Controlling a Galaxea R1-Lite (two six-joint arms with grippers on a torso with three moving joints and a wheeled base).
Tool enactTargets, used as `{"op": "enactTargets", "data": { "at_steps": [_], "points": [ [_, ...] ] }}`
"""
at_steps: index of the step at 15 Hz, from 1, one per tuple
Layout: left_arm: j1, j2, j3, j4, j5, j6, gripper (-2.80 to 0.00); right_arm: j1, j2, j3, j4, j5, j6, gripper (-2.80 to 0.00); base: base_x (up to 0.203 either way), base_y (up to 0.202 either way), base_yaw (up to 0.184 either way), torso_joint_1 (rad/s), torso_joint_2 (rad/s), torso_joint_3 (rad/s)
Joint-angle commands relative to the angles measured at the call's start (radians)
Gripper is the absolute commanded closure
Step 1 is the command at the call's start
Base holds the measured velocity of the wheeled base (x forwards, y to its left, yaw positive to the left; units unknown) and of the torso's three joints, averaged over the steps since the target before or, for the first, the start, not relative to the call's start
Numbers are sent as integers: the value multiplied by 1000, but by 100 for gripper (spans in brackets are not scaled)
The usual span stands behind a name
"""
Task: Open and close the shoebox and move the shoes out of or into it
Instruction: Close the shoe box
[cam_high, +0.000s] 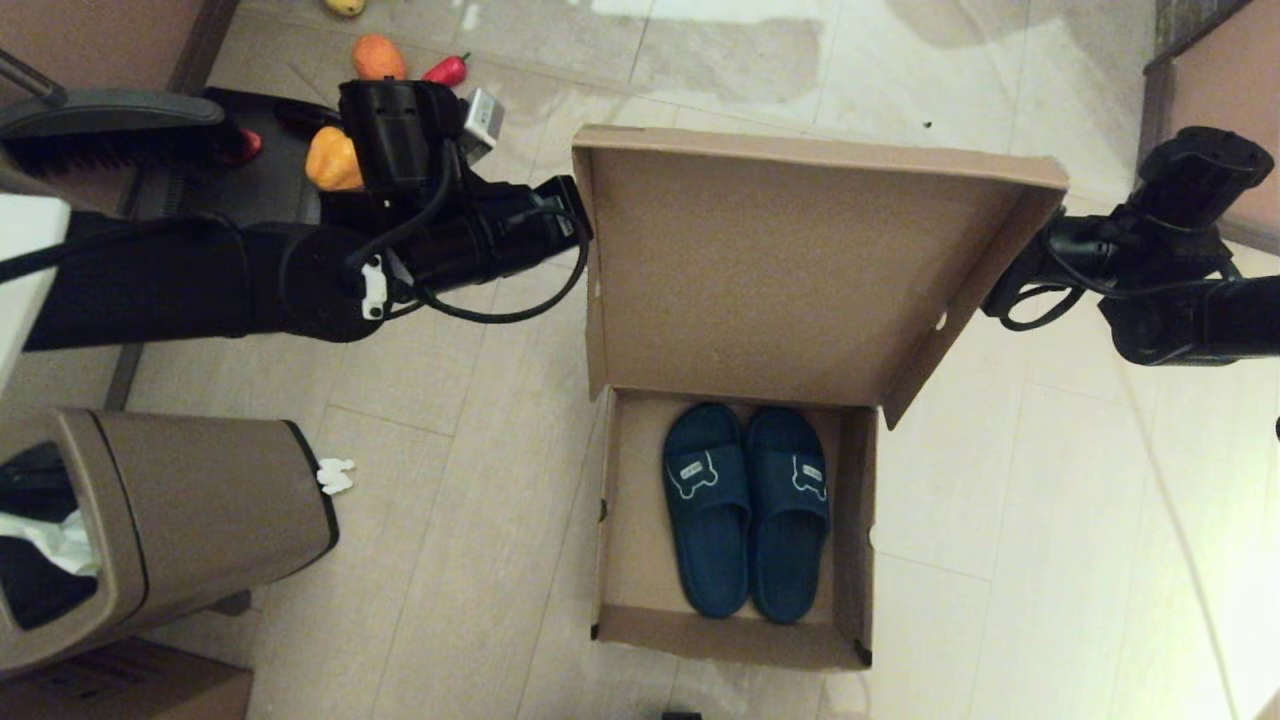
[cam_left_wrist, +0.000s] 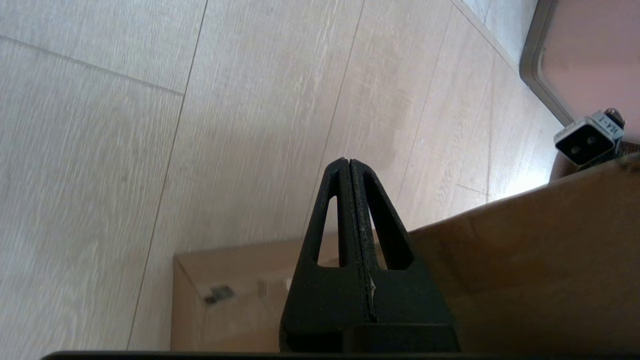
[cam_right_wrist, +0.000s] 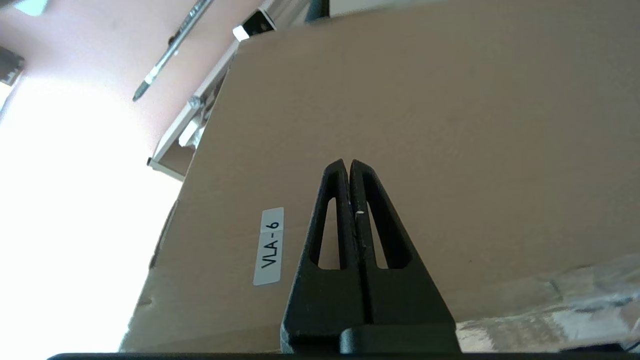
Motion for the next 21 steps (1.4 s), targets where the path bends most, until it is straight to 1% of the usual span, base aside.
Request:
{"op": "enactTargets", "data": {
  "at_steps": [1, 3, 6, 8, 10, 11, 13, 14, 15, 16, 18, 20, 21],
  "points": [
    [-1, -55, 43, -3, -1, -3, 0, 1, -69, 90, -28, 11, 10, 0, 0, 0, 0, 0, 0, 0],
    [-1, -92, 81, -4, 0, -3, 0, 1, -139, 179, -65, 23, 10, 0, 0, 0, 0, 0, 0, 0],
    [-1, -170, 147, -7, 0, -3, 0, 0, -213, 296, -86, 26, 10, 0, 0, 0, 0, 0, 0, 0],
    [7, -223, 143, -7, -1, -3, 0, 0, -260, 398, -120, 26, 10, 0, 0, 0, 0, 0, 0, 0],
    [17, -233, 54, -3, 0, -2, 0, 1, -307, 499, -151, 26, 10, 0, 0, 0, 0, 0, 0, 0],
    [19, -219, -9, -3, 0, -2, 0, 1, -335, 551, -161, 26, 10, 0, 0, 0, 0, 0, 0, 0],
    [22, -126, -142, -7, -2, 3, 0, 1, -402, 658, -185, 26, 10, 0, 0, 0, 0, 0, 0, 0],
    [20, -74, -164, -23, -11, 18, 0, 1, -441, 713, -190, 26, 10, 0, 0, 0, 0, 0, 0, 0],
    [5, -29, -162, -55, -20, 29, 0, 1, -479, 766, -193, 26, 10, 0, 0, 0, 0, 0, 0, 0],
    [-40, 1, -160, -86, -22, 34, 0, 1, -519, 819, -194, 26, 10, 0, 0, 0, 0, 0, 0, 0],
    [-141, 35, -139, -107, -18, 38, 0, 1, -598, 919, -195, 26, 10, 0, 0, 0, 0, 0, 0, 0],
    [-215, 39, -49, -113, 22, 35, 0, 1, -680, 1019, -196, 26, 5, 0, 0, 0, 0, 0, 0, 0],
    [-245, 27, 22, -116, 42, 24, 0, 0, -722, 1064, -196, 26, 3, 0, 0, 0, 0, 0, 0, 0]
  ]
}}
